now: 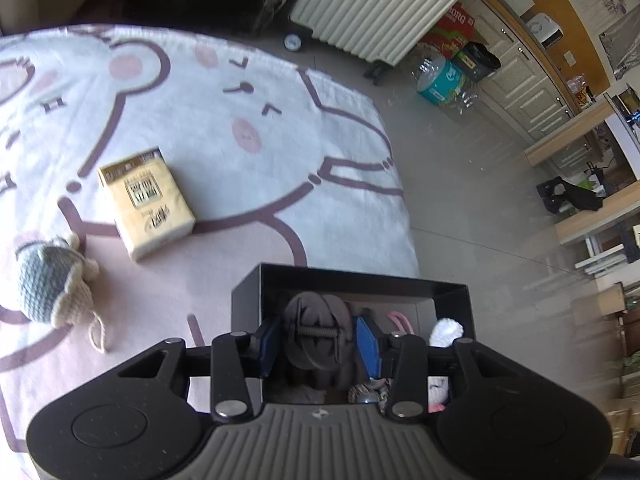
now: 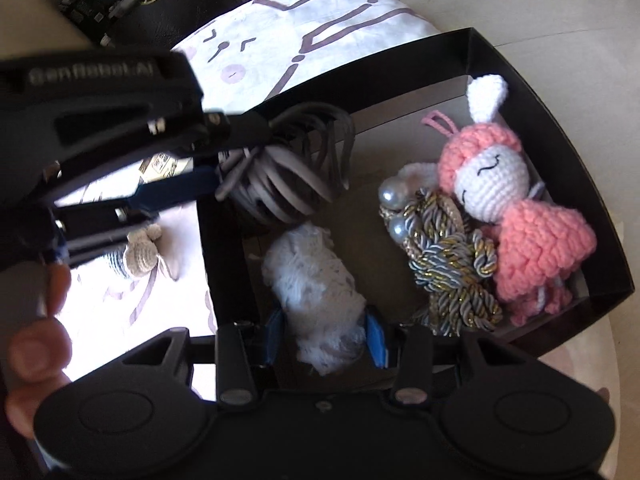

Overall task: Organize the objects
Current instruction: 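Lower the black claw clip into the box and open the left gripper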

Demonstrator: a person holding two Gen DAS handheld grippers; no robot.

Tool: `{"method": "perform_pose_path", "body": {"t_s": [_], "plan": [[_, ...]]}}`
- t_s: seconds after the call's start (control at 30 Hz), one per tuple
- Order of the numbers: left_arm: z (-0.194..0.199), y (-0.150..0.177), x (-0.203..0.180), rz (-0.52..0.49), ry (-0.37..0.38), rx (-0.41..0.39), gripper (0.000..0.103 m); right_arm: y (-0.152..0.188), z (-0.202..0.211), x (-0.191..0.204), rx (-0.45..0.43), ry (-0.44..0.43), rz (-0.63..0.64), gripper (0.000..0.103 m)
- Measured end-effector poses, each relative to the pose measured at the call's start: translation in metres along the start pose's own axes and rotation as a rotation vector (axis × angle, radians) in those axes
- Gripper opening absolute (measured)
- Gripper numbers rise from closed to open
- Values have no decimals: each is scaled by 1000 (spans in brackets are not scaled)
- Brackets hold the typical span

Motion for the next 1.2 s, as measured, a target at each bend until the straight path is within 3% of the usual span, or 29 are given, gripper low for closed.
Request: {"method": "perform_pose_path", "body": {"t_s": [0.13,0.23,0.47,0.6,0.73,0.83,1.0,1.2], "plan": [[7,-2,4,24,44,5,53,-1,4,-1,-5,-24,-10,60],[17,-4,4,1,49,-11,53,-2,11,-3,-15,-12,-26,60],[36,-9,9,-23,34,-62,53,-9,27,-13,-98,-35,-71,41],[42,-10,12,-40,16,-73,53,-12,22,-7,-136,-63,-25,39],[46,-10,16,-62,-9,-79,53,-15,18,8,-104,-56,52,37],[49,-10,20,-78,-29,-79,53,-9,11,16,-45,11,106,32],[50,-9,25,-85,-42,-71,53,-5,13,16,26,3,105,29],[52,-5,18,-145,-62,-66,53,-7,22,17,-43,-22,109,31]]}}
Point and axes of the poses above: each gripper's, at about its wrist camera, not at the fingertips, and z roughly against the way its jaws point, x to its left, y to its underside, the point moved 1 cm from there along -z, roughly the way its jaws point, and after that the axes turned 7 degrees about -z, right-handed, at the moved point
